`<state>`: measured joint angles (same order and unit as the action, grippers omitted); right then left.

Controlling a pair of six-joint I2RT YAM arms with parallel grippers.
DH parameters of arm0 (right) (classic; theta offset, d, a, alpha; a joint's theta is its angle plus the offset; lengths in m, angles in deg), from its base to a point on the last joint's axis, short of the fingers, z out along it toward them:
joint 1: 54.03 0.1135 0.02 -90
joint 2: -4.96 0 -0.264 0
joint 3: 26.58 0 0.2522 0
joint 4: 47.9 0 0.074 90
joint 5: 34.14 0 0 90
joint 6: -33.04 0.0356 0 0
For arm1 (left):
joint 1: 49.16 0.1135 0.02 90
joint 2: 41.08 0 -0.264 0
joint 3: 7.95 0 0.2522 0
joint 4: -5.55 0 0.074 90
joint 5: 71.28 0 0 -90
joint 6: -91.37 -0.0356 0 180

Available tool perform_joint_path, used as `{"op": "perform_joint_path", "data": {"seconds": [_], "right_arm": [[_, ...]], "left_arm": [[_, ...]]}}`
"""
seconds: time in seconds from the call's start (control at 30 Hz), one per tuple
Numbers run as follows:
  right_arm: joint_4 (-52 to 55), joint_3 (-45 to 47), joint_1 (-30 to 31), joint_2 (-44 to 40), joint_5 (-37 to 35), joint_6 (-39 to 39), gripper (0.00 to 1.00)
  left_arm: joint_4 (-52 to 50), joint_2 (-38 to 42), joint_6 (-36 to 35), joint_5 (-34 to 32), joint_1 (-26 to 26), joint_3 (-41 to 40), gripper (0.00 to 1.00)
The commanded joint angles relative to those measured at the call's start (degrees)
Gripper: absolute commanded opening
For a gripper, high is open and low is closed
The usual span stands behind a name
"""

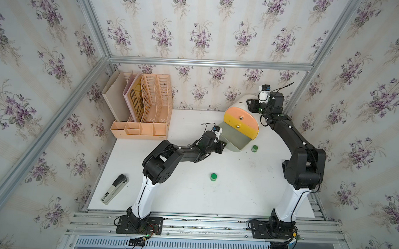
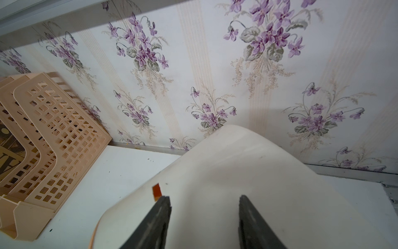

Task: Put the paint cans in the drawer according to color
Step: Open the drawer in the storage box, then pick up the paint can at the center of the board.

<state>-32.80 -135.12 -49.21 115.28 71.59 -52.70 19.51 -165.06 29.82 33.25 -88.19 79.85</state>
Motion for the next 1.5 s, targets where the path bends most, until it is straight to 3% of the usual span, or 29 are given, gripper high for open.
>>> {"op": "perform_joint_path", "data": {"seconds": [0.0,0.1,0.33,0.57,0.73,1.07,1.47], "right_arm": [[8.5,0.6,0.0,0.5,0.8,0.4,0.54],[8.6,0.7,0.0,0.5,1.0,0.4,0.55],[8.9,0.7,0.0,-0.7,1.2,0.2,0.55],[9.4,1.0,0.1,-3.6,1.9,-0.2,0.62],[11.6,1.7,0.0,-6.6,1.0,0.4,0.63],[14.2,10.7,0.1,-18.7,0.0,2.2,0.67],[28.7,23.7,0.0,-34.4,-3.3,5.6,0.65]], "left_arm": [[-0.2,-0.2,-0.9,0.9,0.1,0.7,0.20],[-0.4,-0.1,-0.8,0.7,0.1,1.0,0.36],[-1.2,1.8,-1.3,-0.4,0.0,0.1,0.49],[-3.1,6.7,-3.0,-2.4,0.1,-2.7,0.55],[-5.7,12.1,-4.7,-4.0,0.1,-6.0,0.66],[-17.5,27.6,-7.2,-6.8,0.1,-12.9,0.72],[-25.9,44.7,-6.0,-8.3,0.1,-21.0,0.75]]}}
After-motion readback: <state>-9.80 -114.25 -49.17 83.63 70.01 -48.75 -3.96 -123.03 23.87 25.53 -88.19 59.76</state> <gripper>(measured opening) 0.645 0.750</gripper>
